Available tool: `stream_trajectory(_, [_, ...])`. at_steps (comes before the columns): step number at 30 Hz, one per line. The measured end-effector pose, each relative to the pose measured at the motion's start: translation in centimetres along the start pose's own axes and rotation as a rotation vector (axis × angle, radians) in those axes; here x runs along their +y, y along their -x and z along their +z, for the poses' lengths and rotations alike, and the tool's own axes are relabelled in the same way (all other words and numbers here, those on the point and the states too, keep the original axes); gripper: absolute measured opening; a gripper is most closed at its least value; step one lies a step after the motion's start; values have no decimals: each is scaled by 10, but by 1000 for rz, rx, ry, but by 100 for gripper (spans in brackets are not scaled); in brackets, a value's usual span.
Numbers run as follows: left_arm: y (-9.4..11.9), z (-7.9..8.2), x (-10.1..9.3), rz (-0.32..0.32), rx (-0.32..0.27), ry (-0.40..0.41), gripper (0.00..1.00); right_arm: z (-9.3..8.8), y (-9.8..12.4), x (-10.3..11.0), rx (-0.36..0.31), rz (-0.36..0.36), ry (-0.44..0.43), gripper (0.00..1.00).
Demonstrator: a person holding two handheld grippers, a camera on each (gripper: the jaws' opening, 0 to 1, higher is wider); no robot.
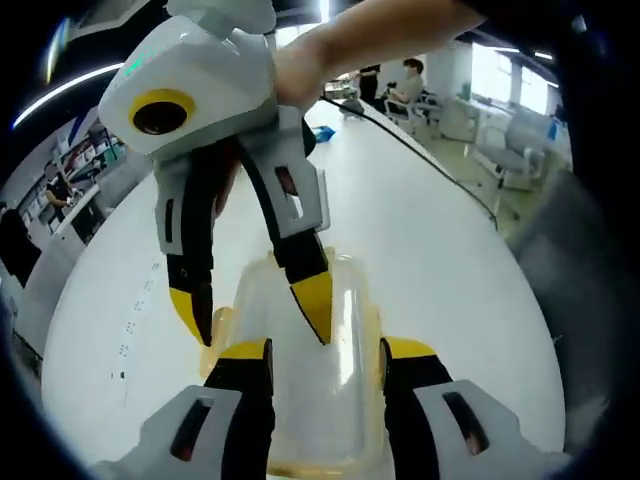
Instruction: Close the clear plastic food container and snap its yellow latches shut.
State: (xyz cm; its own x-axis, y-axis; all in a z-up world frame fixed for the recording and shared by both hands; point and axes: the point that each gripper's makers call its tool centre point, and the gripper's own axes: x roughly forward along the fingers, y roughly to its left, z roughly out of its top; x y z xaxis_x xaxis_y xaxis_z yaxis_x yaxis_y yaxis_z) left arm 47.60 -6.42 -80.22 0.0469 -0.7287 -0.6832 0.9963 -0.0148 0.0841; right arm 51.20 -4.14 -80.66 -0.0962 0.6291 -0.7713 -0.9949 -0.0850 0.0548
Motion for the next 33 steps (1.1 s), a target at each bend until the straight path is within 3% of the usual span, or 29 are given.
stream_trajectory(2, [0,-1,0,18,8,-29,42,-2,1,0,10,4,6,51])
stream_trajectory(4, [-1,-8,3,52,53,-53,46,-2,1,1,12,14,4,52])
stream_trajectory(10, [-7,-10,-5,95,92,-158,43,-4,-2,1,41,38,1,50])
stream_trajectory(18, [-11,-10,-5,152,92,-176,41,-6,-5,-1,90,80,-39,51])
stream_trajectory(29, [-11,-11,-3,194,97,-161,36,-13,-12,-5,250,205,-83,50])
stream_trajectory(33, [-16,-14,1,222,100,-147,34,-14,-13,-2,292,238,-60,49])
